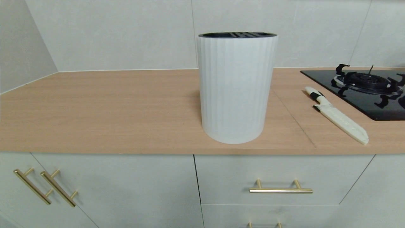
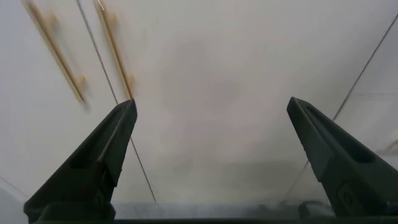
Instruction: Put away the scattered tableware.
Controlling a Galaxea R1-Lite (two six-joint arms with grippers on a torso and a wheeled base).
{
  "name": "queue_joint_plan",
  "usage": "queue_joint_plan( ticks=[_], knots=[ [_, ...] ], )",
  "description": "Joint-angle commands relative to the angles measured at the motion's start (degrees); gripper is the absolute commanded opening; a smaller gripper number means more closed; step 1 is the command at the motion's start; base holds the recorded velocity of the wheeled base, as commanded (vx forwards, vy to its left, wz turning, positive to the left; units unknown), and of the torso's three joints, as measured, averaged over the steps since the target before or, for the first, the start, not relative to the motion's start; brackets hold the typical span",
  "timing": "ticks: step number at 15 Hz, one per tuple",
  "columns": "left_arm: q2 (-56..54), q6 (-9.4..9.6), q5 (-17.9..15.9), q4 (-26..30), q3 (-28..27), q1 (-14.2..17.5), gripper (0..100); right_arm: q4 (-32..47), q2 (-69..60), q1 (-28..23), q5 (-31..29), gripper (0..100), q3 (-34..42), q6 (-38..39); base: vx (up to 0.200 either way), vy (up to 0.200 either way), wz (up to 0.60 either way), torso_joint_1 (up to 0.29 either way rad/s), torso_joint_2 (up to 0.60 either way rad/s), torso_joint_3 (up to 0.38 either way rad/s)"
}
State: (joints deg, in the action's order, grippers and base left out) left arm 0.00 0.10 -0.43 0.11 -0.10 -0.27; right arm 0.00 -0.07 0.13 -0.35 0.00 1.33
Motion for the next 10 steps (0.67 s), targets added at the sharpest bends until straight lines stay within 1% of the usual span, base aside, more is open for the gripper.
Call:
queue_joint_plan(
  ticks=[1, 5, 10],
  knots=[
    [0.0, -0.01, 0.0, 0.0, 0.0, 0.0, 100, 0.0, 0.1, 0.0, 0.0, 100, 0.0, 0.0, 0.000, 0.000, 0.00, 0.154, -0.51, -0.305],
    [0.0, -0.01, 0.0, 0.1, 0.0, 0.0, 100, 0.0, 0.1, 0.0, 0.0, 100, 0.0, 0.0, 0.000, 0.000, 0.00, 0.166, -0.47, -0.290],
    [0.0, -0.01, 0.0, 0.1, 0.0, 0.0, 100, 0.0, 0.1, 0.0, 0.0, 100, 0.0, 0.0, 0.000, 0.000, 0.00, 0.192, -0.47, -0.286]
  ],
)
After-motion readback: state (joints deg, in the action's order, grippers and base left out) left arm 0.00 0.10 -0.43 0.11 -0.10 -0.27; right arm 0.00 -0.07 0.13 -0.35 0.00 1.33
